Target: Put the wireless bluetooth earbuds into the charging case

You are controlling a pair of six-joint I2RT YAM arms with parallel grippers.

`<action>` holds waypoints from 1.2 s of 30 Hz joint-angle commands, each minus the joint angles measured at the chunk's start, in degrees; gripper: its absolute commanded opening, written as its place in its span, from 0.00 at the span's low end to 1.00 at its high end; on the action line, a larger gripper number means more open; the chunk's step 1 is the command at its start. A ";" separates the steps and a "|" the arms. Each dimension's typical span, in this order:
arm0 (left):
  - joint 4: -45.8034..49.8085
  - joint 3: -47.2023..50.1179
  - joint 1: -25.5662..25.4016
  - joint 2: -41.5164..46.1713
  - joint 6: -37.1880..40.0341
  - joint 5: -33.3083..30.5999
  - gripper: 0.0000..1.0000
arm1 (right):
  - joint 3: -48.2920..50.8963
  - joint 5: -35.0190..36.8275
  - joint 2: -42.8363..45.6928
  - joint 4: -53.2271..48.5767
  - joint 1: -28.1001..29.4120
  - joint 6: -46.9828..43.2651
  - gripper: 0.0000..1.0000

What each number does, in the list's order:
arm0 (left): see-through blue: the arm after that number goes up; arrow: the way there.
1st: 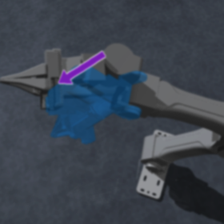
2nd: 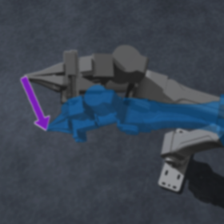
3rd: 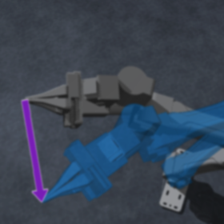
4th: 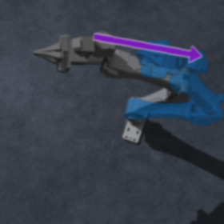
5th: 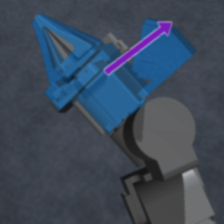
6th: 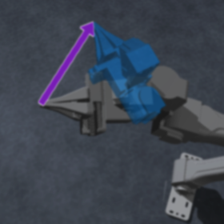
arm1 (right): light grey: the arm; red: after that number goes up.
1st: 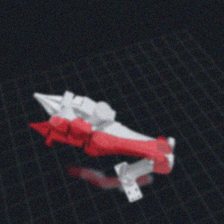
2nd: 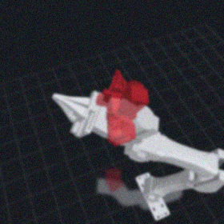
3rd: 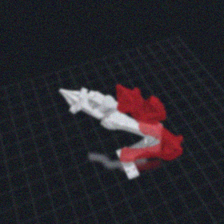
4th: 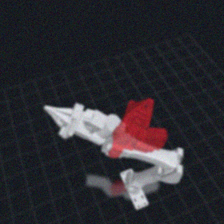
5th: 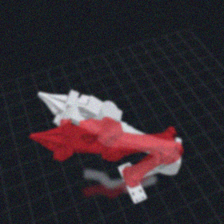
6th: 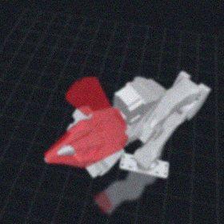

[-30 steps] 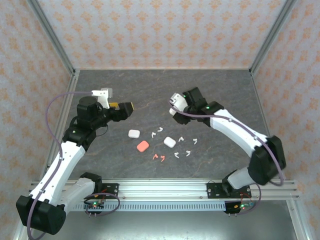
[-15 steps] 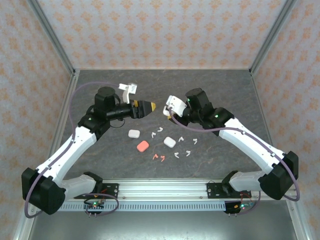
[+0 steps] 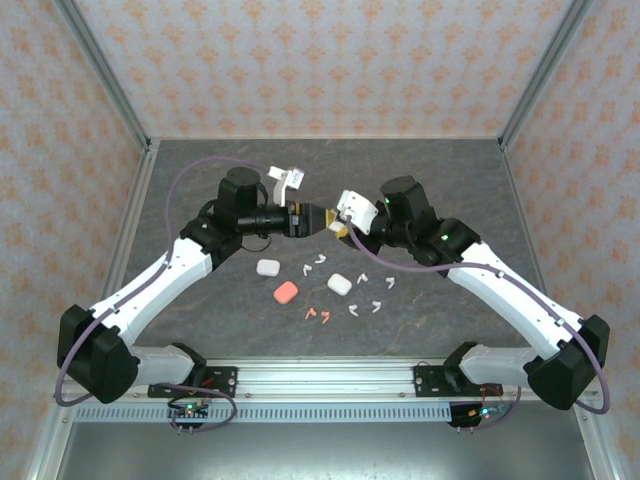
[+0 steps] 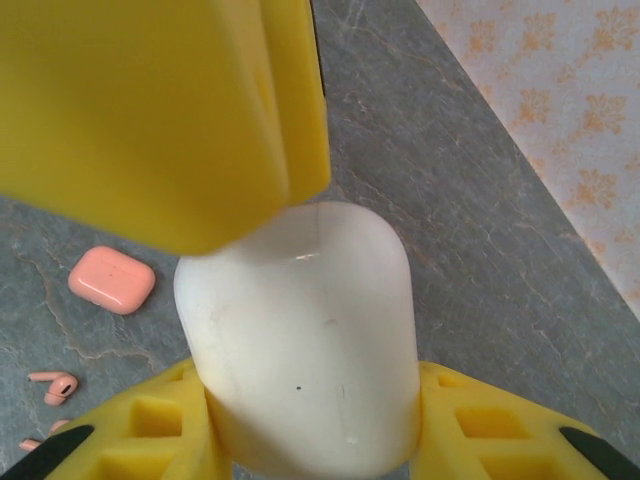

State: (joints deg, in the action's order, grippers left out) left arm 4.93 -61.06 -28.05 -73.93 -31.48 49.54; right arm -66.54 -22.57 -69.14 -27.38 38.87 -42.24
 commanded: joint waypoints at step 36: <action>1.02 -2.63 -3.79 -0.94 6.93 -1.22 0.18 | -3.02 -2.75 0.21 -4.20 -0.55 6.09 0.61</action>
State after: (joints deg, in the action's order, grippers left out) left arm 5.85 -62.63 -31.53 -77.19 -27.44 50.09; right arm -67.48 -23.64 -69.32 -29.63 38.85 -38.81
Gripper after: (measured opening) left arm 0.221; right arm 0.580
